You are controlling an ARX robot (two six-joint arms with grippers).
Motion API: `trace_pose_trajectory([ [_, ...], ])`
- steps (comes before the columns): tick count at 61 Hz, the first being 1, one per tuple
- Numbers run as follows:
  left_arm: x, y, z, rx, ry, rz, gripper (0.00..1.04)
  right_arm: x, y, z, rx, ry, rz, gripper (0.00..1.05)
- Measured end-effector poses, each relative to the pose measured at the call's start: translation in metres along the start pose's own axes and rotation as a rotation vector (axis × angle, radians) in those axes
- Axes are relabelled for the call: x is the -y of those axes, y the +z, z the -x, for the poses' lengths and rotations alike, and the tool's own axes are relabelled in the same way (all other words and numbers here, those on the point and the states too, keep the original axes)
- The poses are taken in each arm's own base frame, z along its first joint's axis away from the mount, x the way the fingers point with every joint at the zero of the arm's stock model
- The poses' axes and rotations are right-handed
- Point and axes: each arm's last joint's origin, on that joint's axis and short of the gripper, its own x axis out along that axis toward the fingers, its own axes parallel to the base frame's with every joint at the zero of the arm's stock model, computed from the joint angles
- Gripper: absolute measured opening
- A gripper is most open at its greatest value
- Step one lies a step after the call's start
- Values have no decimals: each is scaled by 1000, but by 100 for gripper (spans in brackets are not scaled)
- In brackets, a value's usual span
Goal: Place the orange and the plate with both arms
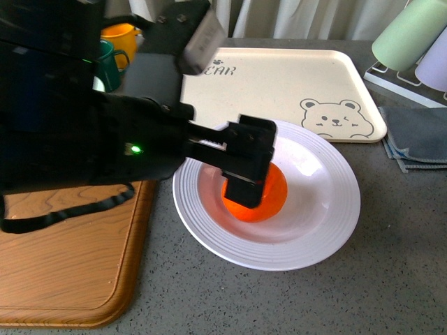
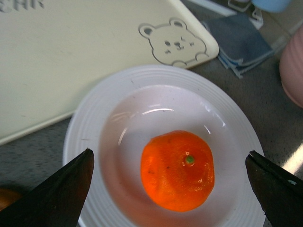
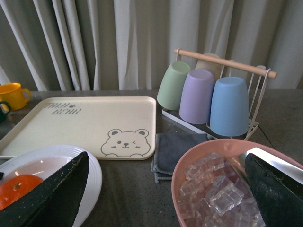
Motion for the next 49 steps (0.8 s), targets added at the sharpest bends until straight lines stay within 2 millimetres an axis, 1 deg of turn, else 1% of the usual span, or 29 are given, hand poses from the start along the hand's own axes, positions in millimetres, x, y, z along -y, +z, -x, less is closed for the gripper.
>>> trace_pose_trajectory([
  [8, -15, 7, 44, 123, 8, 47, 96, 0, 0, 0, 0, 0, 0, 96],
  [10, -17, 5, 50, 178, 70, 20, 93, 0, 0, 0, 0, 0, 0, 96],
  [12, -23, 4, 63, 311, 289, -33, 86, 0, 0, 0, 0, 0, 0, 96],
  [13, -25, 3, 67, 337, 334, -42, 84, 0, 0, 0, 0, 3, 0, 96],
  [16, -34, -3, 96, 451, 574, -69, 73, 0, 0, 0, 0, 2, 0, 96],
  [17, -39, -4, 111, 484, 643, -70, 68, 0, 0, 0, 0, 1, 0, 96],
  [19, -45, -6, 132, 517, 713, -80, 59, 0, 0, 0, 0, -1, 0, 96],
  [20, -46, -7, 139, 527, 733, -82, 55, 0, 0, 0, 0, 0, 0, 96],
  [21, -46, -8, 141, 531, 740, -82, 53, 0, 0, 0, 0, 0, 0, 96],
  [23, -45, -11, 149, 534, 749, -89, 46, 0, 0, 0, 0, 0, 0, 96],
  [27, -41, -17, 155, 522, 740, -98, 36, 0, 0, 0, 0, 2, 0, 96],
  [32, -39, -25, 165, 505, 729, -101, 20, 0, 0, 0, 0, 1, 0, 96],
  [39, -37, -29, 176, 514, 740, -103, 1, 0, 0, 0, 0, 0, 0, 96],
  [49, -27, -38, 187, 507, 743, -105, 2, 0, 0, 0, 0, 1, 0, 96],
])
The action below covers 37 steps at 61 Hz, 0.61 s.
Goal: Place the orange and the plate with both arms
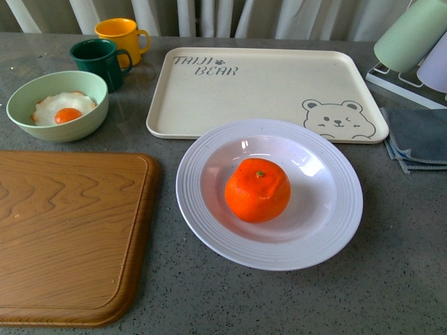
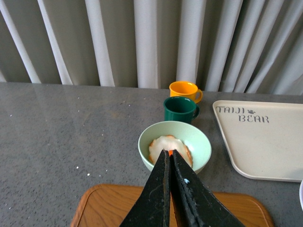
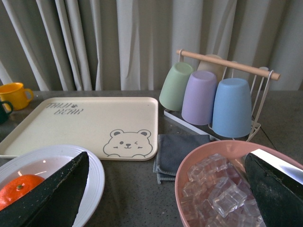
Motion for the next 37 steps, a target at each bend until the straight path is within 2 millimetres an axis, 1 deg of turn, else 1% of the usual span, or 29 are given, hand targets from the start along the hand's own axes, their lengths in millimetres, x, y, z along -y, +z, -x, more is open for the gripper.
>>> trace_pose_trajectory([
  [23, 0, 4, 25, 13, 1, 0, 2, 0, 0, 0, -1, 0, 0, 96],
  [37, 0, 7, 34, 26, 1, 0, 2, 0, 0, 0, -1, 0, 0, 96],
])
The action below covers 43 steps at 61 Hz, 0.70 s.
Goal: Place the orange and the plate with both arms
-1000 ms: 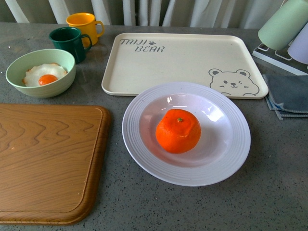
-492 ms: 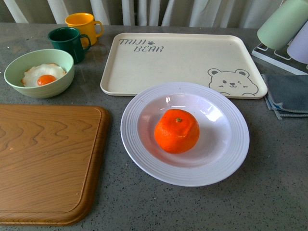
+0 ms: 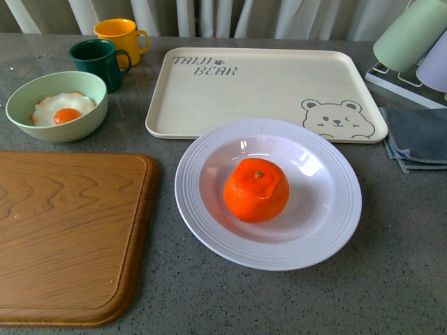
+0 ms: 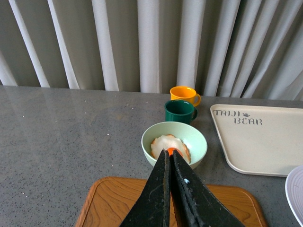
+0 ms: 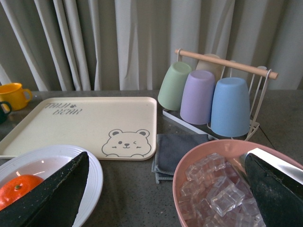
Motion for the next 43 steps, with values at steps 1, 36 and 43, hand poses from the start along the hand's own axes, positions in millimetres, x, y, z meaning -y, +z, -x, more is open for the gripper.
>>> trace_pose_trajectory([
  [1, 0, 0, 1, 1, 0, 0, 2, 0, 0, 0, 0, 0, 0, 96],
  [36, 0, 2, 17, 8, 0, 0, 2, 0, 0, 0, 1, 0, 0, 96],
  [43, 0, 2, 19, 8, 0, 0, 2, 0, 0, 0, 0, 0, 0, 96],
])
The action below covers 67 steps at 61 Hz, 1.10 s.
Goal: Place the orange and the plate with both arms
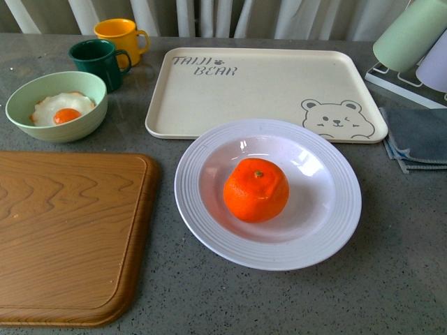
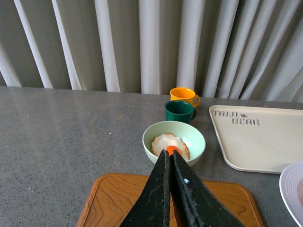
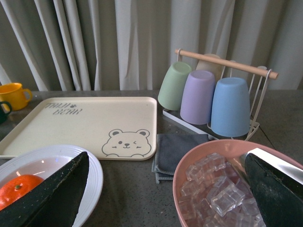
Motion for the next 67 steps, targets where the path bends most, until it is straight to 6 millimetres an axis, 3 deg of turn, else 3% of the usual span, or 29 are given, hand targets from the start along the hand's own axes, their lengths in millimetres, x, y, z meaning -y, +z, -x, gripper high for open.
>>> trace_pose_trajectory([
  [18, 0, -3, 13, -14, 0, -1, 2, 0, 0, 0, 0, 0, 0, 96],
  [39, 0, -4, 13, -18, 0, 0, 2, 0, 0, 0, 0, 0, 0, 96],
  [67, 0, -4, 13, -18, 0, -1, 83, 0, 0, 0, 0, 0, 0, 96],
])
